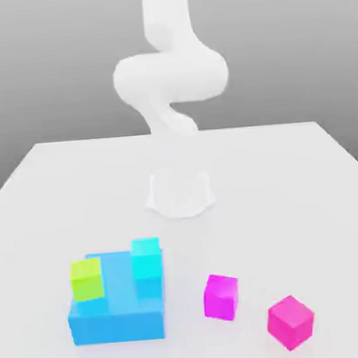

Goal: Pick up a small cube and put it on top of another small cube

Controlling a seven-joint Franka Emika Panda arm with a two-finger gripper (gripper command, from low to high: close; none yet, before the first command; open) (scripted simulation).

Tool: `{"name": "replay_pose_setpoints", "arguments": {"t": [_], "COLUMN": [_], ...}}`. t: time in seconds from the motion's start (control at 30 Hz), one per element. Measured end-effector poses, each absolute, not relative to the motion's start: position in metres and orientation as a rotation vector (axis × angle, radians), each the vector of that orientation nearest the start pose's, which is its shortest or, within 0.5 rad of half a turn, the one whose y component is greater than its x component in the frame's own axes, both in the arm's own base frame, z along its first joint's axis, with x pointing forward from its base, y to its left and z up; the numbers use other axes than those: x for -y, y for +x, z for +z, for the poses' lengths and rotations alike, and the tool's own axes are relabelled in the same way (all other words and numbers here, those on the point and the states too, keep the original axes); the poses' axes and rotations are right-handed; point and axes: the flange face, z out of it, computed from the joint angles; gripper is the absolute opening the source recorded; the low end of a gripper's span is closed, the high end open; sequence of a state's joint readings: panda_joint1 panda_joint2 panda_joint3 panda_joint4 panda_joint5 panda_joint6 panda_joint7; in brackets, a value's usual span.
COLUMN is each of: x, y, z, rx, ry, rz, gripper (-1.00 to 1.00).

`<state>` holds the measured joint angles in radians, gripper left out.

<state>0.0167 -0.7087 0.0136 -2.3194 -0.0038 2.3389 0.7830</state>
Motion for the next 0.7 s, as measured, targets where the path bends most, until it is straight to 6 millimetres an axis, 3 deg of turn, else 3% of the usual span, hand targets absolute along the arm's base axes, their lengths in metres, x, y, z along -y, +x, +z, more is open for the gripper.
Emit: {"name": "replay_pose_setpoints", "arguments": {"t": [0.17, 0.37, 0.53, 0.7], "x": [-0.044, -0.082, -0.114, -0.146], "y": [0.437, 0.474, 0.48, 0.464], "z": [0.585, 0.473, 0.375, 0.278], "rx": [-0.9, -0.765, -0.633, -0.471], "ry": [-2.682, -2.85, -2.968, -3.064], "rz": [-0.79, -0.581, -0.392, -0.189], "gripper": [0.0, 0.0, 0.0, 0.0]}}
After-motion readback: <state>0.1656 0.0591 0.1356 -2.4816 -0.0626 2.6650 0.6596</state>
